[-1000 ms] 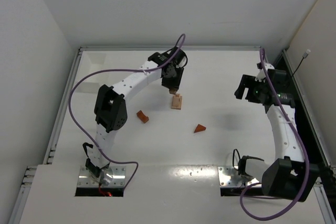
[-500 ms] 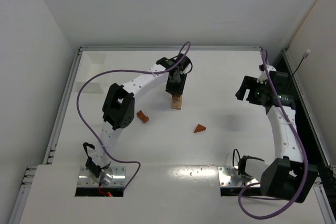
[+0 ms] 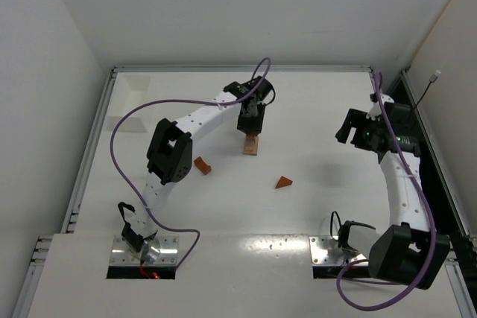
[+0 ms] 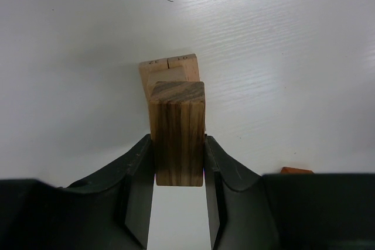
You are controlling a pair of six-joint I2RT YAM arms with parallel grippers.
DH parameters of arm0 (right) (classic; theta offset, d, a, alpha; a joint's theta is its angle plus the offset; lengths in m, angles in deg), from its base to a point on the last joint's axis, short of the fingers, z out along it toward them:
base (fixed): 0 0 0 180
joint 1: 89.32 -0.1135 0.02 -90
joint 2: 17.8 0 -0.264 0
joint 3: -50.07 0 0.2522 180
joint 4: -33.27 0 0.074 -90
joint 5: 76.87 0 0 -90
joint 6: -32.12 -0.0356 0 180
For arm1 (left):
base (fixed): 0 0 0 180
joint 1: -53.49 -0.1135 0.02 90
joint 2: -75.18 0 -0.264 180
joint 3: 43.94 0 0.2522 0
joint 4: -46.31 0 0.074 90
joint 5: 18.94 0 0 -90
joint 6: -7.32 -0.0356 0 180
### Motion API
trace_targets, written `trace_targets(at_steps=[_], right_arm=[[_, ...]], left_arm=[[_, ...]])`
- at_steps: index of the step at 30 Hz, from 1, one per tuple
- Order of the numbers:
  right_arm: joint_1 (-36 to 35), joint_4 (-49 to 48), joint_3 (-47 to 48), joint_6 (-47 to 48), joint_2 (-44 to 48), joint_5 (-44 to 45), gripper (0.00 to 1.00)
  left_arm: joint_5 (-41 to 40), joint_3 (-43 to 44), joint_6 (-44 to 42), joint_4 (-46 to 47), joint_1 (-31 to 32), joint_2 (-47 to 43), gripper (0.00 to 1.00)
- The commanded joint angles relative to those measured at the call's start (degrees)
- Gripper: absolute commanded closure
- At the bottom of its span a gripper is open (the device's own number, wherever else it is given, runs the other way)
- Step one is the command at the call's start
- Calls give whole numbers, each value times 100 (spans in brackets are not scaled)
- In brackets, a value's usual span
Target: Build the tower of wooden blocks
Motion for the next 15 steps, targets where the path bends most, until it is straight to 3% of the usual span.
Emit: trace_targets(at_steps=[1,15], right_arm=[[31,-167,-50,-94,130,-100,24],[83,-167,-51,-147,130,-153,24]], left_arm=[[-324,144,270,31,64,25,100],[-483,-24,490,-21,117,-27,100]])
